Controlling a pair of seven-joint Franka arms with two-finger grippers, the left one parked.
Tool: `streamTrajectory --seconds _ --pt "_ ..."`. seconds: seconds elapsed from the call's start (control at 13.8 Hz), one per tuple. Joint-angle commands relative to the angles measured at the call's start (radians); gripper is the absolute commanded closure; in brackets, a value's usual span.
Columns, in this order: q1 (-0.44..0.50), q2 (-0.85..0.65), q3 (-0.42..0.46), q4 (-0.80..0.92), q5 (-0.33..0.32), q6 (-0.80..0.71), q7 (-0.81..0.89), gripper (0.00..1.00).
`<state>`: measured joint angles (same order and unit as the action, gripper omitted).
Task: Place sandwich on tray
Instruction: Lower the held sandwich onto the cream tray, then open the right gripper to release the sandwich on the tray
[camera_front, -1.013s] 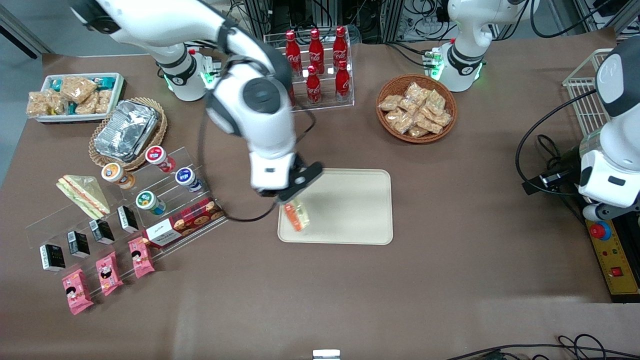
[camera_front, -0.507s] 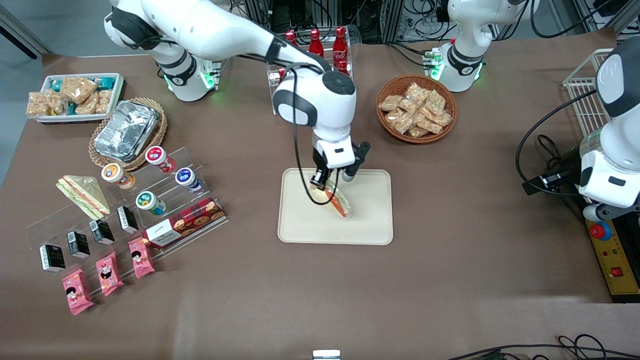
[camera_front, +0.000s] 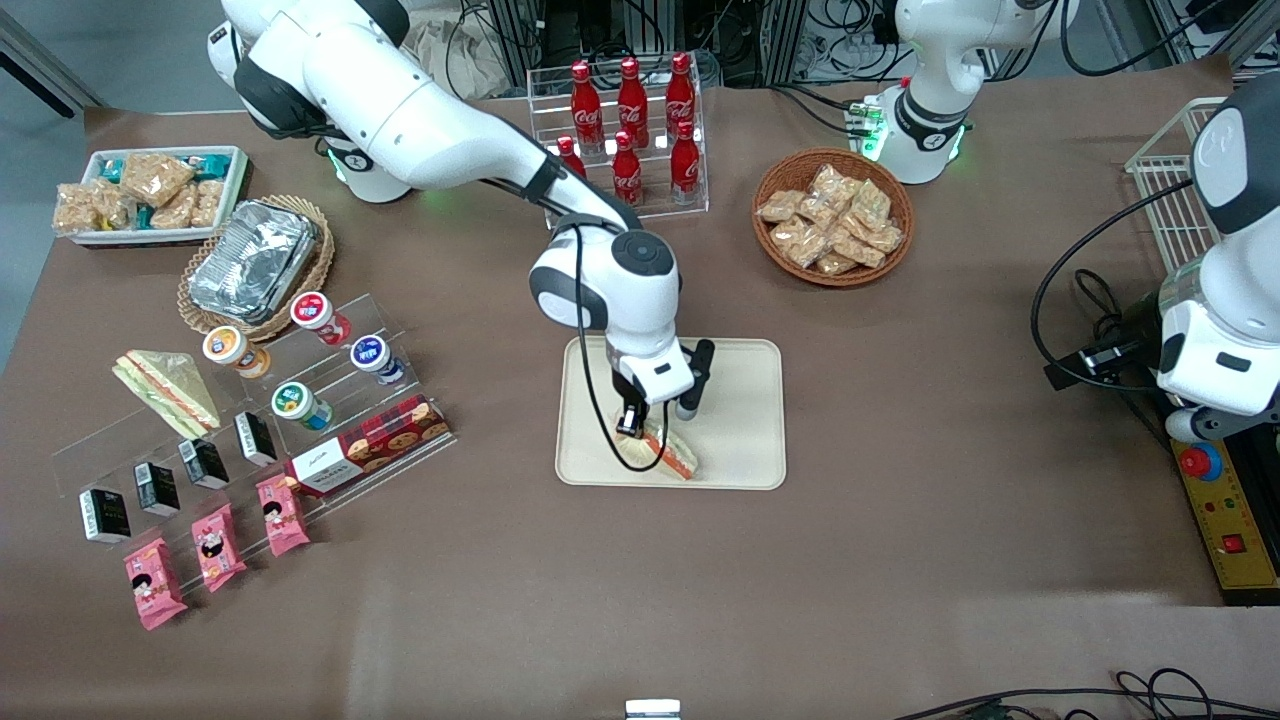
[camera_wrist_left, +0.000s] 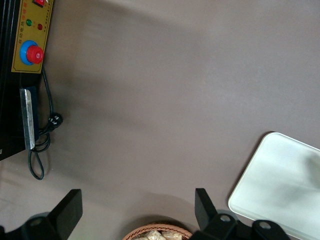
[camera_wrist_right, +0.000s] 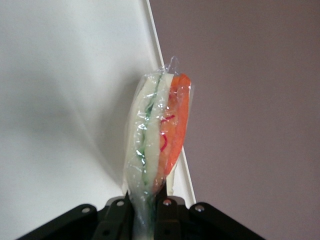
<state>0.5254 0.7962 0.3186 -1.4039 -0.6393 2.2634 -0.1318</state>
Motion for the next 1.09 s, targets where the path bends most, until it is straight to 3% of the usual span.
streamTrajectory --seconds 0.0,0.14,0.22,0.29,0.36,0.43,0.51,0.65,0.87,1.01 --pt "0.001 0.031 0.001 0.017 -0.013 0.033 -0.031 0.96" --pt "0.004 0.043 0.001 0.016 -0.001 0.033 -0.031 0.95" --pt "0.005 0.055 0.001 0.017 0.057 0.033 -0.028 0.88" --pt "0.004 0.066 -0.003 0.019 0.143 0.036 -0.032 0.71" --pt "0.001 0.066 -0.003 0.019 0.177 0.042 -0.034 0.59" --pt "0.002 0.064 -0.004 0.019 0.181 0.044 -0.034 0.22" --pt "0.002 0.061 -0.003 0.019 0.187 0.044 -0.034 0.01" --pt "-0.001 0.058 0.002 0.026 0.200 0.044 -0.032 0.01" --pt "-0.030 0.023 0.002 0.032 0.347 0.028 -0.038 0.01" --pt "-0.051 -0.027 0.002 0.033 0.366 -0.010 -0.037 0.01"
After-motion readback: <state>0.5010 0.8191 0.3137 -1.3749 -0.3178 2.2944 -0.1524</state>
